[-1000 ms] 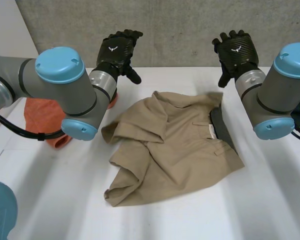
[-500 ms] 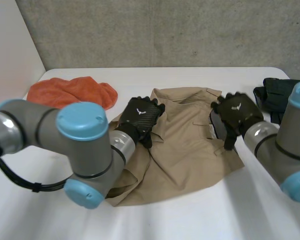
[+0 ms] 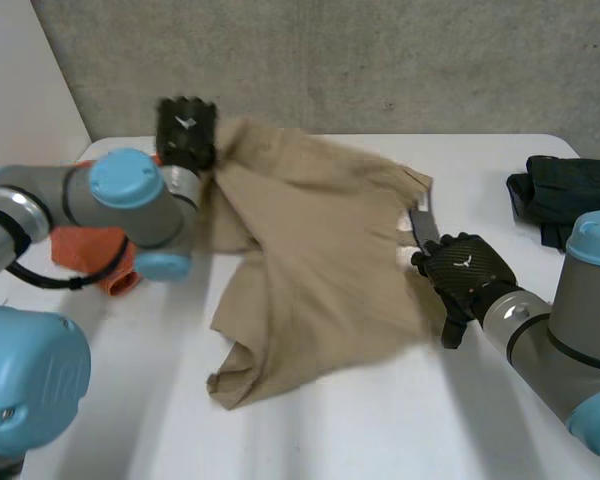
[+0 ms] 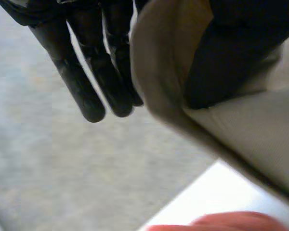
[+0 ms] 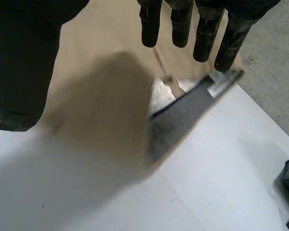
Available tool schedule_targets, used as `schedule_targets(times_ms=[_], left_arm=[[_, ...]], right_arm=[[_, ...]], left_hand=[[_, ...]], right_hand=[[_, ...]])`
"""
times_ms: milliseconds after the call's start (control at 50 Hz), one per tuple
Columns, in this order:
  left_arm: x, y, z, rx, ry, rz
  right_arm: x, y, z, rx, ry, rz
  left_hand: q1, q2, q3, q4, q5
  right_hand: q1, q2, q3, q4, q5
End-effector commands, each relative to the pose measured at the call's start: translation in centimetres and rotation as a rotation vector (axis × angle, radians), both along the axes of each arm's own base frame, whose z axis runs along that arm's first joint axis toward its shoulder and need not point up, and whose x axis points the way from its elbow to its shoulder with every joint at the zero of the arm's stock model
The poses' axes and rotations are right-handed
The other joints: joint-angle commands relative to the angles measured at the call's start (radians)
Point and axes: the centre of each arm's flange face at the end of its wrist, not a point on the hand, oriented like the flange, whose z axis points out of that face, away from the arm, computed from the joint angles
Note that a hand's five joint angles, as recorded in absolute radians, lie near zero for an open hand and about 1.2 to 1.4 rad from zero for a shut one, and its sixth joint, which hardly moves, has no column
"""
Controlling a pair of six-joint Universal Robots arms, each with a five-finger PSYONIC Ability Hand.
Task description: Fold the laundry.
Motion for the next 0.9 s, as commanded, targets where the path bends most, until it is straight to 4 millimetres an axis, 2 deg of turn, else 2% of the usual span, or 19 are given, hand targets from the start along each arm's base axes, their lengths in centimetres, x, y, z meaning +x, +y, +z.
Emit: schedule_targets(times_ms=[20,140,220,300,320,380,400,460,480,540,560,640,720,800,860,900], left_arm=[[0.3,0.5,2.4,0.001,0.085,-0.077],[0.7,3.1,3.3,0.049,0.084,-0.141],[0.8,5.0,2.9,0.103,0.070,-0.148],[1.1,7.8,2.1,0.178,0.041,-0.162],[1.5,9.1,2.4,0.205,0.032,-0.165],[2.2,11.4,2.3,0.265,0.011,-0.170],[2.6,13.0,2.0,0.315,-0.008,-0.176],[2.8,15.8,1.6,0.389,-0.039,-0.197],[3.0,17.7,1.3,0.436,-0.060,-0.210],[3.6,20.2,0.8,0.506,-0.093,-0.221],[4.2,21.7,0.3,0.553,-0.113,-0.225],[5.4,24.8,-1.1,0.658,-0.148,-0.230],[5.9,27.3,-2.0,0.737,-0.154,-0.245],[6.5,28.6,-2.6,0.809,-0.128,-0.241],[6.8,29.2,-2.9,0.848,-0.112,-0.235],[7.1,29.6,-3.2,0.877,-0.103,-0.229]], right_arm=[[-0.2,0.6,0.5,-0.003,-0.004,0.003],[-0.3,0.7,0.5,0.000,-0.002,0.003],[-0.3,0.8,0.7,-0.006,-0.002,0.005],[-0.3,0.7,0.8,-0.029,0.017,0.018],[-0.3,0.7,0.8,-0.032,0.023,0.024],[-0.3,0.4,1.0,-0.052,0.042,0.046],[-0.4,0.2,1.0,-0.057,0.045,0.050],[-0.8,-0.5,1.2,-0.072,0.054,0.068],[-0.8,-0.5,1.2,-0.074,0.055,0.076],[-0.6,-0.6,1.0,-0.080,0.061,0.121],[-0.6,-0.7,1.0,-0.081,0.063,0.134],[-0.3,-1.0,0.4,-0.089,0.083,0.189],[-0.2,-1.7,-0.5,-0.099,0.120,0.230],[0.0,-2.2,-1.3,-0.115,0.162,0.266],[0.2,-2.6,-1.9,-0.122,0.184,0.291],[0.3,-3.0,-2.3,-0.127,0.194,0.302]], left_hand=[[-0.916,-0.973,-0.965,-0.975,-0.928],[-0.916,-0.973,-0.965,-0.975,-0.928],[-0.916,-0.973,-0.965,-0.975,-0.928],[-0.912,-0.969,-0.962,-0.971,-0.924],[-0.909,-0.966,-0.959,-0.968,-0.921],[-0.866,-0.922,-0.915,-0.925,-0.878],[-0.842,-0.899,-0.891,-0.901,-0.854],[-0.833,-0.890,-0.882,-0.892,-0.845],[-0.818,-0.875,-0.868,-0.877,-0.830],[-0.798,-0.855,-0.847,-0.857,-0.810],[-0.722,-0.779,-0.772,-0.781,-0.734],[-0.601,-0.658,-0.651,-0.660,-0.613],[-0.484,-0.541,-0.533,-0.543,-0.496],[-0.457,-0.514,-0.507,-0.516,-0.469],[-0.457,-0.514,-0.507,-0.516,-0.469],[-0.475,-0.532,-0.524,-0.534,-0.487]], right_hand=[[-0.029,-0.048,-0.040,-0.063,-0.064],[-0.029,-0.048,-0.040,-0.063,-0.064],[-0.029,-0.048,-0.040,-0.063,-0.064],[-0.029,-0.048,-0.040,-0.063,-0.064],[-0.029,-0.048,-0.040,-0.063,-0.064],[-0.029,-0.048,-0.040,-0.063,-0.064],[-0.029,-0.048,-0.040,-0.063,-0.064],[-0.029,-0.048,-0.040,-0.063,-0.064],[-0.029,-0.048,-0.040,-0.063,-0.064],[0.028,0.009,0.017,-0.005,-0.007],[0.028,0.009,0.017,-0.005,-0.007],[0.034,0.015,0.023,0.001,-0.001],[0.043,0.023,0.032,0.009,0.008],[0.090,0.070,0.079,0.056,0.055],[0.207,0.188,0.196,0.173,0.172],[0.386,0.366,0.375,0.352,0.351]])
